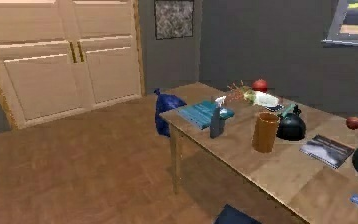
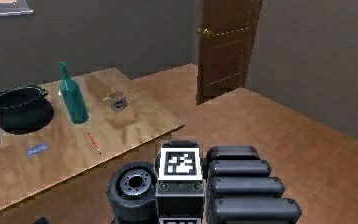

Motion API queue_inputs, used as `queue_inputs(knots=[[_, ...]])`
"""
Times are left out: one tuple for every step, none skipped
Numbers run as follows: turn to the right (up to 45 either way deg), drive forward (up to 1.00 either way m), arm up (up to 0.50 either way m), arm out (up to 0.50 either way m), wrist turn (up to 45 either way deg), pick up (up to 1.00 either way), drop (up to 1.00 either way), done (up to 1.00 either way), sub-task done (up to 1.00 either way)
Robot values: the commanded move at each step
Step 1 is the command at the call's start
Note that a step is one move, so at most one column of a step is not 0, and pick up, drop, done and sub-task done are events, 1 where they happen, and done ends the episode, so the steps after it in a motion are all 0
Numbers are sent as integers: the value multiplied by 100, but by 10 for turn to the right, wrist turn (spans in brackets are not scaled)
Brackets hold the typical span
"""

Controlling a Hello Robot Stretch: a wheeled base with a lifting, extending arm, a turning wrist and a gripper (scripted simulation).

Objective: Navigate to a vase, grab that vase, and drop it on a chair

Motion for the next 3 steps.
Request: queue_inputs(knots=[[-270,0,0,0,0,0,0,0,0],[0,25,0,0,0,0,0,0,0],[450,0,0,0,0,0,0,0,0]])
